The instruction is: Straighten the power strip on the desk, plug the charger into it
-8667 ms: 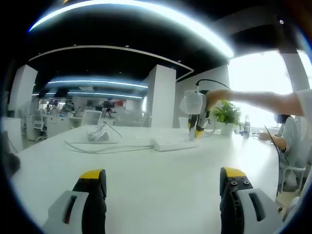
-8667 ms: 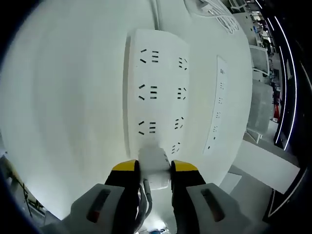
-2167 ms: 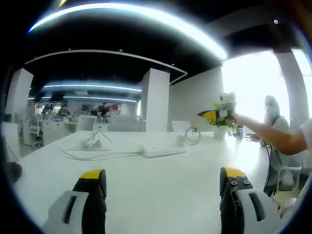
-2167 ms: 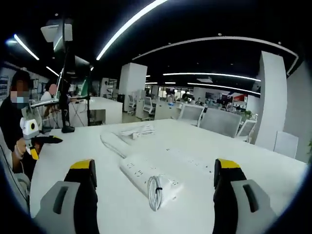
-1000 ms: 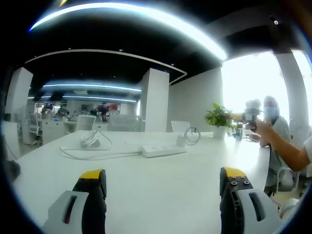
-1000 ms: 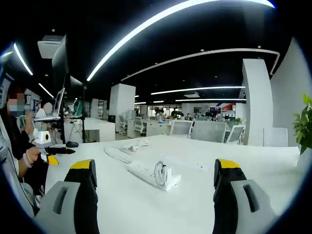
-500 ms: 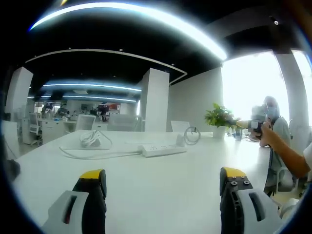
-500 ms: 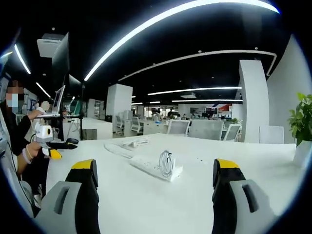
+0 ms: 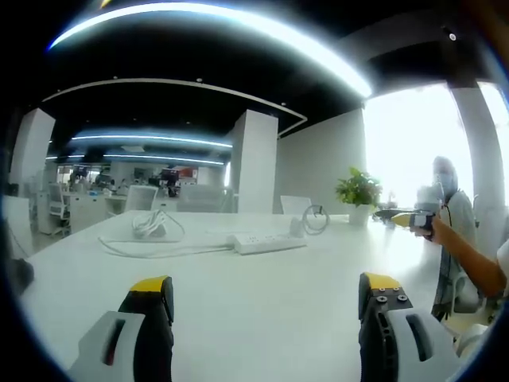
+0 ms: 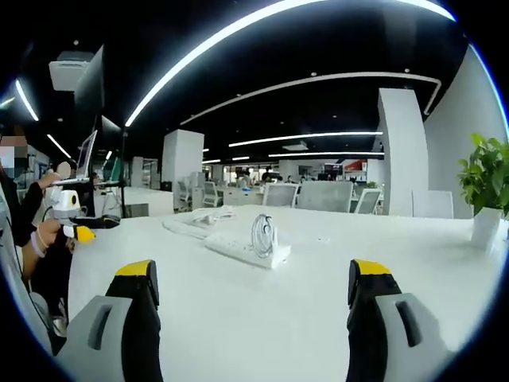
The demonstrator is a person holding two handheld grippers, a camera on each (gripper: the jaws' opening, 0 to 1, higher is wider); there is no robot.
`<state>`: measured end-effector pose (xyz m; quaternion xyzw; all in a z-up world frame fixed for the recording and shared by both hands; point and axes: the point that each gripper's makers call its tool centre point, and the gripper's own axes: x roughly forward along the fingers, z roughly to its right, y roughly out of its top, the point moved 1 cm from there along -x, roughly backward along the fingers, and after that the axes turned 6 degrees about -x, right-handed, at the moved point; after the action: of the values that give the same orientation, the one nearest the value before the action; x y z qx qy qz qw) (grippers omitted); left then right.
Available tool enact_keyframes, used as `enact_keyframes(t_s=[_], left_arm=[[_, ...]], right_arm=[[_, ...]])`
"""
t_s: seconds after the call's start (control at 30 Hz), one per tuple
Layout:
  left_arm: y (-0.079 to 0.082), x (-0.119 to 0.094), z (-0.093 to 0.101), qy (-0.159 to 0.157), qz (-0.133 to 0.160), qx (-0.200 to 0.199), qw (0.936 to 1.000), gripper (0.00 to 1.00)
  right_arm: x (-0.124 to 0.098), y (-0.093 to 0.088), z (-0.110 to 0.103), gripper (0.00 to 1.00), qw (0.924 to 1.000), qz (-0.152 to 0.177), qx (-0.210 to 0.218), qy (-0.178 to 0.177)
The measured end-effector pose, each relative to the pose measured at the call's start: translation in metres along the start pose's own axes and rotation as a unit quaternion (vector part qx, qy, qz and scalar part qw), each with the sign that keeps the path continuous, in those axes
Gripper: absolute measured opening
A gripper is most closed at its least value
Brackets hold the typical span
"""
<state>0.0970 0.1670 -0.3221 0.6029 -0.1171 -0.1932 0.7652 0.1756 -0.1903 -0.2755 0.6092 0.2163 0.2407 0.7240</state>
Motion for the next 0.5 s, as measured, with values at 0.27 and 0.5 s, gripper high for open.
enact_keyframes(t_s=[0.27, 0.5], left_arm=[[0.0, 0.0, -0.003, 0.004, -0.001, -0.002, 1.0, 0.99], [-0.002, -0.001, -0.005, 0.008, -0.003, -0.006, 0.9999, 0.99]], right_arm=[[-0.008, -0.015, 0.0, 0.97, 0.9998, -0.018, 0.002, -0.01], [-0.011, -0.028, -0.007, 0.96, 0.9991, -0.038, -0.002, -0.019]])
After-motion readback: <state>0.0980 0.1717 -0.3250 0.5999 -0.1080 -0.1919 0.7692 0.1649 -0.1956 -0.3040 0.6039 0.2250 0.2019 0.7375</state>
